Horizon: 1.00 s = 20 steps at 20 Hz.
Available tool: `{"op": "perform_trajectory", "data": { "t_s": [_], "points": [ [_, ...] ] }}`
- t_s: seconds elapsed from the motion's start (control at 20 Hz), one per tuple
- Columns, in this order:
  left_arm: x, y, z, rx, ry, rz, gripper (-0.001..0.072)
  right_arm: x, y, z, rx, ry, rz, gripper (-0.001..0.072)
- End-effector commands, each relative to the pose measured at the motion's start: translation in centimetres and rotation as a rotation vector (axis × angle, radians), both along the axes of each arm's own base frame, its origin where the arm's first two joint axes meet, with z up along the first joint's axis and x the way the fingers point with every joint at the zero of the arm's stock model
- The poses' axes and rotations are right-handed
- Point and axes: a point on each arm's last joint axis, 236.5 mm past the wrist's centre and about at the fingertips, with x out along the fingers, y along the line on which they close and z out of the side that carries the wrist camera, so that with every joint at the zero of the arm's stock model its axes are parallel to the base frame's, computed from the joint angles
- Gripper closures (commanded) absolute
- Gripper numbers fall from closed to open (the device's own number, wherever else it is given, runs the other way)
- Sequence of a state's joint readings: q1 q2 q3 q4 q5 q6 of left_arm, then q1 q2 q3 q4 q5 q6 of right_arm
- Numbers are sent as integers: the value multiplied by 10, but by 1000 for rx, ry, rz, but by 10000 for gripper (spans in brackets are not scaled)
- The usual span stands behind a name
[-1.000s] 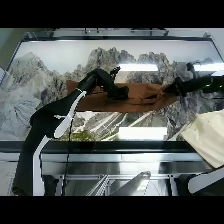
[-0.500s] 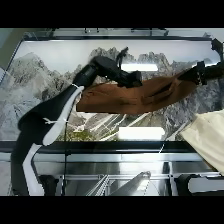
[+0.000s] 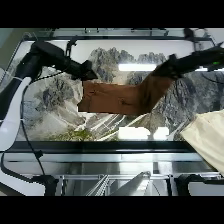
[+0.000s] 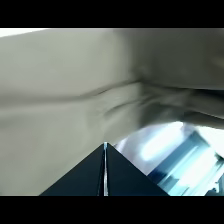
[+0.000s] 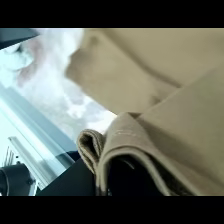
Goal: Fold the shirts.
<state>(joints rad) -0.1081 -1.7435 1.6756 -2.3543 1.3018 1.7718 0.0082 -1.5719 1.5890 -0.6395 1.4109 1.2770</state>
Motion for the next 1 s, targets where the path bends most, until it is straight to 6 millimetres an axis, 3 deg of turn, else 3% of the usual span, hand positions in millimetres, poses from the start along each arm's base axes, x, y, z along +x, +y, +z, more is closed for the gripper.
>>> {"op": "perform_trajectory", "data": {
  "t_s": [0.0,0.15,0.25,0.3,0.35,0.4,0.45,0.5,0.55,0.75,0.85,0.95],
  "points": [
    [-15,69,-21,3,61,73,685,4,110,-28,10,-34,35,690],
    [-24,96,-24,-56,63,135,685,3,190,-82,4,16,105,690],
    [-33,103,-30,-81,73,162,686,-2,235,-115,3,28,171,687],
    [-39,104,-35,-80,85,165,685,-8,254,-123,34,40,205,593],
    [-46,103,-42,-77,91,163,685,-14,269,-124,83,44,249,300],
    [-51,103,-48,-73,98,165,686,-20,275,-116,143,58,284,177],
    [-55,103,-52,-72,108,172,686,-23,274,-104,196,70,311,204],
    [-59,104,-56,-67,107,180,686,-24,265,-90,231,69,337,328],
    [-60,104,-57,-64,101,182,686,-19,247,-76,243,63,346,394],
    [-62,103,-56,-67,103,169,686,15,141,-25,189,35,279,395],
    [-66,99,-55,-72,113,152,686,25,85,-20,71,35,215,395],
    [-72,92,-54,-76,124,125,685,20,40,-31,-67,61,191,395]
  ]
}}
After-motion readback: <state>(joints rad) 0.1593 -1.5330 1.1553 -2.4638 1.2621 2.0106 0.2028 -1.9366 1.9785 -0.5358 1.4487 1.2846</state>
